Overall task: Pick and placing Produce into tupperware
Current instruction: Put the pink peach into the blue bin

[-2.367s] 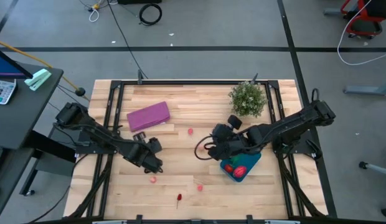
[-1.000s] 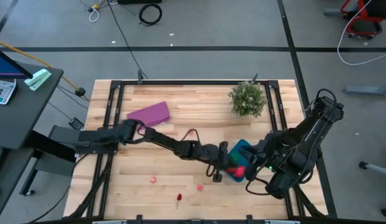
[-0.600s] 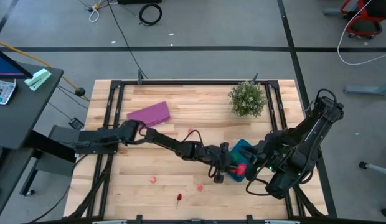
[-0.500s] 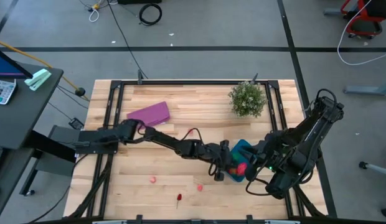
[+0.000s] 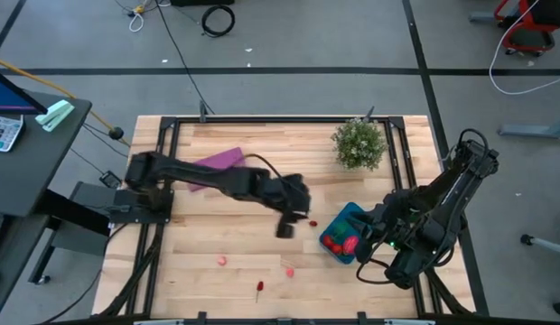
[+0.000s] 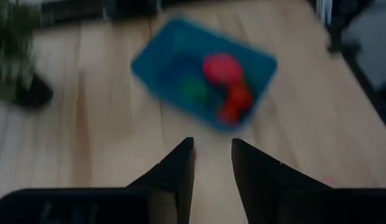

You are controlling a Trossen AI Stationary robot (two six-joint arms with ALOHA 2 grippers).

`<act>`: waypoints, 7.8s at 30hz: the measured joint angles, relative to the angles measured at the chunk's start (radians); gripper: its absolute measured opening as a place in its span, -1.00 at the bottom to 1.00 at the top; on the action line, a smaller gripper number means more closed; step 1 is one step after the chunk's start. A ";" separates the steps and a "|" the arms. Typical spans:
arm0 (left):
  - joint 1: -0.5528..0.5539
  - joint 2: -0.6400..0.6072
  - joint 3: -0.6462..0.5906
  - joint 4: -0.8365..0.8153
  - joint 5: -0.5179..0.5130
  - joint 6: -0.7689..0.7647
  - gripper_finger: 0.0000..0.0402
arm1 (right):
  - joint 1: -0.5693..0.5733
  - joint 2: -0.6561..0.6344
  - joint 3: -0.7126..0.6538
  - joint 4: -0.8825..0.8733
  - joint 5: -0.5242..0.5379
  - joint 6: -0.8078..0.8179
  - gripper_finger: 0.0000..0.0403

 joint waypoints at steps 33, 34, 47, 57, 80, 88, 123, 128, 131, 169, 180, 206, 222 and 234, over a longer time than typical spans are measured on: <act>-0.024 0.130 -0.259 0.144 -0.007 0.240 0.05 | -0.102 0.025 0.000 0.026 -0.031 -0.073 -0.52; -0.019 0.140 -0.260 0.152 -0.014 0.247 0.07 | -0.102 0.025 0.000 0.026 -0.031 -0.077 -0.52; 0.060 0.168 -0.259 0.159 -0.067 0.184 0.25 | -0.102 0.025 0.000 0.033 -0.033 -0.131 -0.52; 0.067 0.178 -0.258 0.166 -0.037 0.152 0.24 | -0.102 0.025 0.000 0.033 -0.034 -0.131 -0.52; 0.075 0.219 -0.258 0.198 -0.039 0.129 0.00 | -0.102 0.025 0.000 0.037 -0.034 -0.130 -0.52; 0.061 0.219 -0.259 0.231 -0.040 0.028 -0.62 | -0.102 0.021 0.000 0.037 0.008 -0.180 -0.52; -0.115 0.382 -0.002 0.633 -0.203 -0.034 -0.77 | -0.129 0.014 0.000 0.037 0.045 -0.201 -0.52; -0.114 0.406 -0.003 0.612 -0.202 -0.030 -0.47 | -0.152 0.014 0.000 0.037 0.043 -0.236 -0.52; -0.114 0.406 -0.003 0.616 -0.204 -0.010 -0.29 | -0.161 0.015 0.000 0.037 0.042 -0.255 -0.52; 0.140 0.208 -0.184 -0.199 -0.373 -0.078 -0.18 | -0.166 0.015 0.000 0.044 -0.042 -0.271 -0.52; 0.161 0.209 -0.212 -0.117 -0.374 -0.070 -0.28 | -0.166 0.015 0.000 0.044 -0.042 -0.271 -0.52; 0.077 0.205 -0.213 0.064 -0.373 -0.079 -0.97 | -0.166 0.015 0.000 0.044 -0.041 -0.274 -0.52; -0.144 0.189 -0.056 0.461 -0.320 0.009 -0.99 | -0.167 0.015 0.000 0.044 -0.033 -0.273 -0.52; -0.136 0.321 -0.055 0.642 -0.298 -0.060 -0.99 | -0.203 0.015 0.000 0.045 -0.023 -0.277 -0.52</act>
